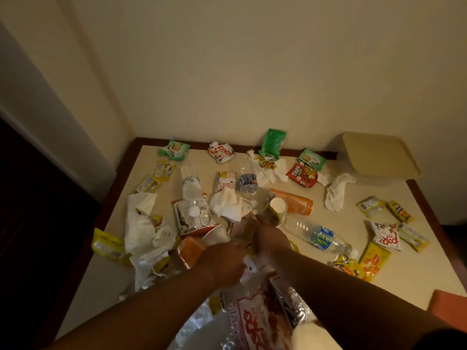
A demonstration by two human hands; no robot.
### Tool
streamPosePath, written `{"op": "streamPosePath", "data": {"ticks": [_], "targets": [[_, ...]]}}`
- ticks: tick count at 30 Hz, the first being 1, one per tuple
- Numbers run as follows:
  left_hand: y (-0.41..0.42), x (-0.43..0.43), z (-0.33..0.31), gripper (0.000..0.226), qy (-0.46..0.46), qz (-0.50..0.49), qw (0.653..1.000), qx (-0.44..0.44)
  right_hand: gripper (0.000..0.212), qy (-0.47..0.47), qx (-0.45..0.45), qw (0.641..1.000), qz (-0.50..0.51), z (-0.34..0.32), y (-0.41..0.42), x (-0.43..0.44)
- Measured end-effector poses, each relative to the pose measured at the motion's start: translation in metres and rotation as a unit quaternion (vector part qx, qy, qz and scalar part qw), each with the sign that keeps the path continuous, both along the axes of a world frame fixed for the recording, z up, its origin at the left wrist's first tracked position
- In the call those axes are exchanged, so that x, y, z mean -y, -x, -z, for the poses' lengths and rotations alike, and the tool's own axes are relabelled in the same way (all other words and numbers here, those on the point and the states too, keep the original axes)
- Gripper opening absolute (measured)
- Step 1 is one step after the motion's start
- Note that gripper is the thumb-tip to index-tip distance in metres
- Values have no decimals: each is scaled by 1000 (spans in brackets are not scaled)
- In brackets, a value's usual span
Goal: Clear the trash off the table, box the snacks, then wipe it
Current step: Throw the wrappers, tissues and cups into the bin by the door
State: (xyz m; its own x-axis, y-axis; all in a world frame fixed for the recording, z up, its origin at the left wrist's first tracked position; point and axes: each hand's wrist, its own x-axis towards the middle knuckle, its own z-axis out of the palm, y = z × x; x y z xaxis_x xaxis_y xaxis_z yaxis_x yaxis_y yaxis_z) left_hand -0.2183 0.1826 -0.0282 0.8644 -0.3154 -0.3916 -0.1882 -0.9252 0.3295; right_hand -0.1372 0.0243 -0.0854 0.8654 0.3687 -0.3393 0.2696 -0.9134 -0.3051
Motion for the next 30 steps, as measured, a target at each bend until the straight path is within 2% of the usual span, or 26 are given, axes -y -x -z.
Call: {"op": "streamPosePath", "data": {"ticks": [3, 6, 9, 12, 17, 20, 23, 25, 27, 30], "targets": [[1, 23, 23, 35, -39, 15, 999, -10, 71, 49, 27, 998, -38, 13, -14, -6], [1, 31, 33, 38, -74, -16, 997, -31, 53, 54, 49, 996, -47, 10, -18, -10], [2, 33, 37, 49, -57, -58, 996, -25, 45, 72, 59, 994, -49, 8, -17, -4], [1, 29, 32, 58, -35, -57, 998, -16, 36, 79, 38, 995, -42, -4, -12, 2], [-16, 17, 5, 55, -21, -33, 999, -21, 20, -32, 54, 998, -19, -41, -3, 20], [-38, 9, -23, 39, -15, 19, 999, -45, 27, -138, 99, 985, 12, -67, -1, 43], [-61, 16, -49, 37, 11, 33, 996, -77, 24, -234, 107, 965, 52, -95, -2, 77], [-77, 38, -64, 37, 45, 33, 995, -77, 29, -285, 93, 946, 122, -106, -4, 110], [-94, 67, -75, 35, 91, 21, 993, -68, 23, -328, 82, 917, 211, -110, -7, 149], [-122, 128, -74, 30, 159, -7, 987, -35, 14, -379, 47, 853, 356, -105, -11, 219]]}}
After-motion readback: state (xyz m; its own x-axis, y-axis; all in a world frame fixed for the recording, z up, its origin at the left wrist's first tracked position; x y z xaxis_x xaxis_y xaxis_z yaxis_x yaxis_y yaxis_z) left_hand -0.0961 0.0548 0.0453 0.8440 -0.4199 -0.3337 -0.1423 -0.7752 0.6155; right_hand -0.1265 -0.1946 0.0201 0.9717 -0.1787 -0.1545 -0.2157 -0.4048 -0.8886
